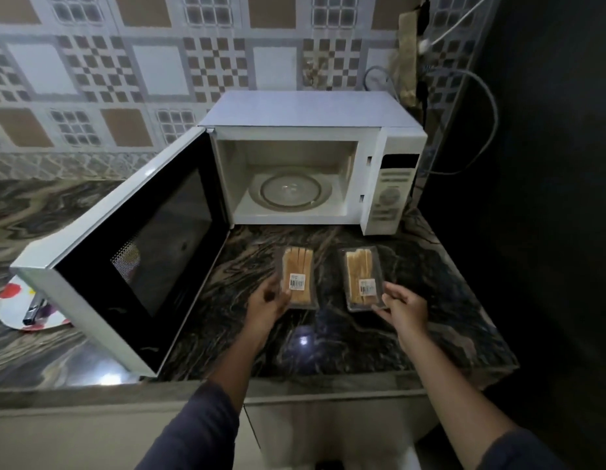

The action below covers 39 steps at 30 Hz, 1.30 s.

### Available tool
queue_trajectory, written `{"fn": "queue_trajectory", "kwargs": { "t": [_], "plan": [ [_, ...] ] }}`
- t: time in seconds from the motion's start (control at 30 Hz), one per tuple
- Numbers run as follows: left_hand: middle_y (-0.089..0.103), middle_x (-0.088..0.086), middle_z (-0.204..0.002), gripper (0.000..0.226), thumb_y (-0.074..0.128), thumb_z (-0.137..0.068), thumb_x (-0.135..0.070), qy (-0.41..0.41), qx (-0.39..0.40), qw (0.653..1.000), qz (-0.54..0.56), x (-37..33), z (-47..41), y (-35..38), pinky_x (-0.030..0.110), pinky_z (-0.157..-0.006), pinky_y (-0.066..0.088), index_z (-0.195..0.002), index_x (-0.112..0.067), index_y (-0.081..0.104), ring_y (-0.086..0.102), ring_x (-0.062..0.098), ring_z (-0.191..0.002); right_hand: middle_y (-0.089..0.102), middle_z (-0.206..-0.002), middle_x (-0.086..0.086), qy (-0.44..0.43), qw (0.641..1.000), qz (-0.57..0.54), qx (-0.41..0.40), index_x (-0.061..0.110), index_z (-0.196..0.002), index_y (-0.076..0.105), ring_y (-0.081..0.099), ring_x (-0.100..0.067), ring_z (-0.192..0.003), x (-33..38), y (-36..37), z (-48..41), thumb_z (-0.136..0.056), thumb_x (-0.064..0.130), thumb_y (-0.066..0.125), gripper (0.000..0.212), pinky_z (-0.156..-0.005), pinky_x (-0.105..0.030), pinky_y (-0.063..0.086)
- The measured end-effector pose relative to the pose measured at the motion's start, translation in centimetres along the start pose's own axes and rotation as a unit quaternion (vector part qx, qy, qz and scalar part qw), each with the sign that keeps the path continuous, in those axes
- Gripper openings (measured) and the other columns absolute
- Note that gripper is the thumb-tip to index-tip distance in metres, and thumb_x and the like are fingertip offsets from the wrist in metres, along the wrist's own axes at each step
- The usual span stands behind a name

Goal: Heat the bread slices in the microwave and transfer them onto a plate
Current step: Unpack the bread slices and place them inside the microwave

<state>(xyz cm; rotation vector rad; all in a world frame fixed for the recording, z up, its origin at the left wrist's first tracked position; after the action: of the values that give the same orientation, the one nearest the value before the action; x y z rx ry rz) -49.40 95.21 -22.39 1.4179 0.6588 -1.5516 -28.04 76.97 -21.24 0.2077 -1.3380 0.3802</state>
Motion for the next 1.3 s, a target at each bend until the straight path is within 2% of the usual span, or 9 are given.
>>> {"fn": "queue_trajectory", "kwargs": {
  "t": [0.17,0.3,0.47,0.67,0.8,0.9,1.0,1.13,1.3],
  "plan": [
    [0.058,0.013,-0.126,0.051,0.059,-0.086,-0.001,0.026,0.009,0.997,-0.066,0.9,0.2,-0.2,0.03,-0.09,0.051,-0.134,-0.011,0.045,0.058,0.02,-0.107,0.063,-0.114,-0.019,0.003,0.998,0.062,-0.012,-0.001,-0.114,0.061,0.062,-0.032,-0.101,-1.6,-0.7,-1.3,-0.09,-0.006,0.05,0.027,-0.077,-0.035,0.054],
    [0.051,0.005,-0.13,0.049,0.054,-0.09,-0.005,0.047,0.001,0.99,-0.13,0.4,0.6,-0.2,0.017,-0.089,0.045,-0.138,-0.009,0.04,0.051,0.013,-0.115,0.068,-0.107,-0.016,-0.044,0.978,0.198,-0.048,0.004,-0.107,0.067,0.064,-0.028,-0.096,-0.6,-1.7,-1.6,-0.086,-0.001,0.057,0.024,-0.073,-0.029,0.049],
    [0.048,0.015,-0.131,0.044,0.057,-0.089,-0.008,0.091,-0.047,0.964,-0.243,0.1,0.3,-1.0,0.024,-0.098,0.036,-0.131,-0.005,0.049,0.047,0.024,-0.121,0.068,-0.109,-0.015,-0.076,0.956,0.279,-0.045,0.004,-0.107,0.067,0.063,-0.027,-0.099,0.1,-1.8,-2.0,-0.085,0.002,0.058,0.024,-0.076,-0.028,0.046],
    [0.051,0.012,-0.131,0.05,0.062,-0.086,-0.011,0.075,0.007,0.971,-0.225,0.6,1.5,-1.4,0.033,-0.103,0.043,-0.134,-0.008,0.046,0.052,0.02,-0.118,0.05,-0.119,-0.013,-0.245,0.925,0.28,-0.078,0.009,-0.108,0.062,0.049,-0.027,-0.112,5.1,0.7,-0.4,-0.086,0.002,0.057,0.024,-0.087,-0.029,0.041],
    [0.051,0.004,-0.129,0.06,0.065,-0.082,-0.001,0.068,0.038,0.976,-0.203,1.1,2.1,-1.6,0.012,-0.092,0.045,-0.136,-0.007,0.04,0.055,0.007,-0.11,0.058,-0.103,-0.012,-0.403,0.872,0.265,0.085,0.005,-0.099,0.065,0.056,-0.026,-0.099,7.3,6.9,2.8,-0.082,0.001,0.059,0.019,-0.085,-0.025,0.042],
    [0.052,0.003,-0.128,0.065,0.064,-0.08,0.005,0.061,0.053,0.981,-0.174,1.1,2.2,-1.5,0.01,-0.089,0.046,-0.136,-0.011,0.037,0.055,0.006,-0.11,0.058,-0.106,-0.006,-0.369,0.816,0.316,0.315,0.009,-0.104,0.065,0.056,-0.02,-0.101,3.9,12.4,5.0,-0.084,0.006,0.06,0.021,-0.089,-0.032,0.047],
    [0.055,-0.002,-0.124,0.064,0.063,-0.08,0.007,0.062,0.057,0.982,-0.169,1.1,2.2,-1.6,0.01,-0.086,0.047,-0.129,-0.023,0.037,0.059,-0.007,-0.103,0.055,-0.121,-0.003,-0.319,0.758,0.365,0.436,0.016,-0.109,0.065,0.054,-0.017,-0.112,0.3,15.0,6.4,-0.083,0.014,0.064,0.026,-0.098,-0.033,0.046],
    [0.05,-0.016,-0.118,0.068,0.059,-0.08,0.013,0.059,0.066,0.985,-0.149,1.0,2.3,-1.2,0.005,-0.076,0.045,-0.127,-0.026,0.029,0.058,-0.02,-0.09,0.058,-0.121,-0.001,-0.338,0.721,0.394,0.459,0.016,-0.104,0.07,0.056,-0.015,-0.113,-0.4,16.0,6.6,-0.081,0.012,0.068,0.024,-0.099,-0.035,0.047],
    [0.047,-0.017,-0.119,0.072,0.059,-0.078,0.016,0.041,0.069,0.987,-0.136,1.4,2.0,-1.2,0.004,-0.075,0.045,-0.129,-0.023,0.026,0.057,-0.022,-0.089,0.061,-0.095,0.003,-0.344,0.715,0.409,0.451,0.021,-0.091,0.07,0.059,-0.012,-0.085,0.2,16.3,6.8,-0.079,0.018,0.07,0.012,-0.081,-0.037,0.053]
  ]
}}
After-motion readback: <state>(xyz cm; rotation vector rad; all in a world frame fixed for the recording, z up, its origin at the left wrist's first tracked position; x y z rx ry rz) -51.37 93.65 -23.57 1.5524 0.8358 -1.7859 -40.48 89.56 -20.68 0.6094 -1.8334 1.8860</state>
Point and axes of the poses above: each hand's wrist, its own z-axis away from the middle knuckle, its own y-axis out of the palm, x = y × z, the point moved 9 cm from there along -z, towards the middle knuckle
